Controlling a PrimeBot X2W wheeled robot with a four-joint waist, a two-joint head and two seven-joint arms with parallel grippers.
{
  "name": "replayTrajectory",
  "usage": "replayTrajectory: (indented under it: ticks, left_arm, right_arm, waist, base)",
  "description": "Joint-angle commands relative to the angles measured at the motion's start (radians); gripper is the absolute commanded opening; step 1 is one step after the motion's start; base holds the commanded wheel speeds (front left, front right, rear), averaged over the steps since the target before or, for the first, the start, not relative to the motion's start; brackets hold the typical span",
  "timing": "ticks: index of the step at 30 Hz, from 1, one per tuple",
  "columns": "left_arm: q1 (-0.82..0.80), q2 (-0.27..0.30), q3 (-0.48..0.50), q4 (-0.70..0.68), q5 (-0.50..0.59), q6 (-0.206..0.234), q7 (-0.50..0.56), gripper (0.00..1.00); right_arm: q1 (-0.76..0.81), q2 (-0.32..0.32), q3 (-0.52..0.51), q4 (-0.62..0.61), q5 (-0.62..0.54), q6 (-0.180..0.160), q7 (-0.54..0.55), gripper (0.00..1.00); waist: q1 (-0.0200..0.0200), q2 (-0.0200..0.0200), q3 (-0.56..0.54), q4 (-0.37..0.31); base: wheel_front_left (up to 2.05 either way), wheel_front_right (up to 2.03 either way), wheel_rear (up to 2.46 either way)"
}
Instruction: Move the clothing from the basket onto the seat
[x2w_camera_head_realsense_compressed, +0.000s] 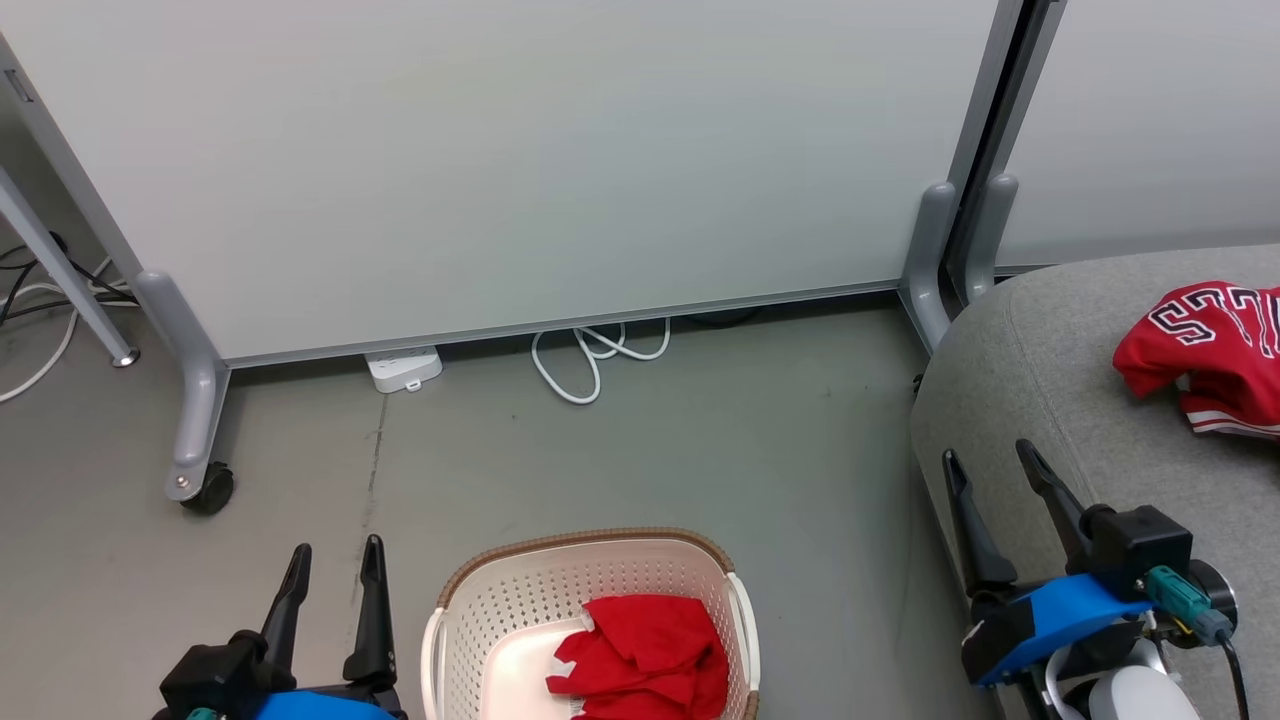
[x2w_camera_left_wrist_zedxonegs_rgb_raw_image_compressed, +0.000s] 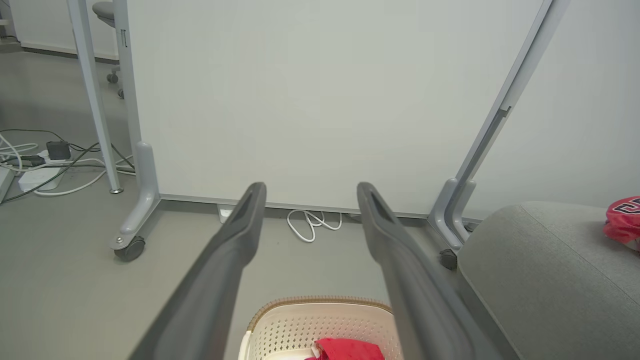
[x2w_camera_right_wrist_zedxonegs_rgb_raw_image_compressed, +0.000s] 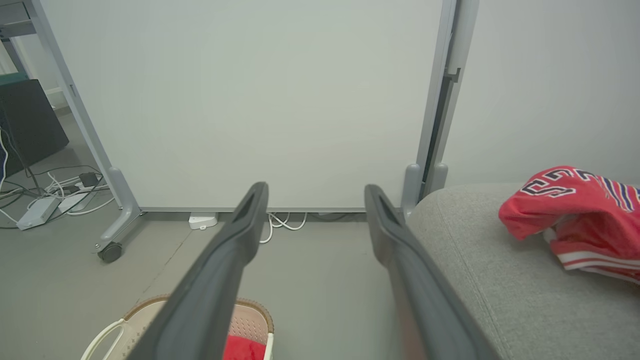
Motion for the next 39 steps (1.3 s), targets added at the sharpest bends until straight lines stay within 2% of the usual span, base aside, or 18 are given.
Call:
replayTrajectory:
  ticks: [1,10,15,20,26,27,33,37,39]
  left_arm:
    - [0.001,0.003,-0.003,0.002,0.001,-0.001,-0.003,1.0]
    - [0.007,-0.001,-0.013,0.005,0.001,-0.001,-0.003,1.0]
    - [-0.043,0.013,-0.058,0.019,-0.004,-0.001,-0.003,1.0]
    - [-0.138,0.033,-0.154,0.067,-0.016,-0.001,-0.003,1.0]
    - [-0.303,0.067,-0.312,0.204,-0.053,-0.001,-0.003,1.0]
    - [-0.303,0.067,-0.312,0.204,-0.053,-0.001,-0.003,1.0]
    - [-0.492,0.111,-0.482,0.381,-0.102,-0.001,0.003,1.0]
    - [-0.638,0.136,-0.617,0.504,-0.135,-0.001,0.016,1.0]
    - [-0.664,0.14,-0.641,0.524,-0.138,-0.001,0.019,1.0]
  right_arm:
    - [0.024,0.004,-0.004,-0.008,-0.006,0.0,0.003,1.0]
    - [0.025,0.006,-0.001,-0.026,0.016,0.0,0.014,1.0]
    - [-0.013,0.006,0.013,-0.05,0.022,0.0,0.014,1.0]
    - [-0.062,0.006,-0.004,-0.11,0.007,0.0,0.025,1.0]
    - [-0.152,0.006,0.002,-0.186,-0.002,0.0,0.036,1.0]
    - [-0.152,0.006,0.002,-0.186,-0.002,0.0,0.036,1.0]
    - [-0.256,0.006,0.032,-0.245,0.014,0.0,0.022,1.0]
    - [-0.308,0.006,0.052,-0.265,0.033,0.0,0.005,1.0]
    - [-0.314,0.006,0.055,-0.268,0.033,0.0,0.002,1.0]
  waist:
    - [0.0,-0.0001,0.0,-0.001]
    - [0.0,-0.0001,0.003,-0.009]
    - [0.0,-0.0001,0.066,-0.037]
    - [0.0,-0.0001,0.211,-0.066]
    - [0.0,-0.0001,0.425,-0.122]
    - [0.0,-0.0001,0.425,-0.122]
    - [0.0,-0.0001,0.636,-0.193]
    - [0.0,-0.0001,0.76,-0.215]
    - [0.0,-0.0001,0.78,-0.217]
  base:
    - [0.0,0.0,0.0]
    - [0.0,0.0,0.0]
    - [0.0,0.0,0.0]
    - [0.0,0.0,0.0]
    - [0.0,0.0,0.0]
    - [0.0,0.0,0.0]
    - [0.0,0.0,0.0]
    - [0.0,0.0,0.0]
    - [0.0,0.0,0.0]
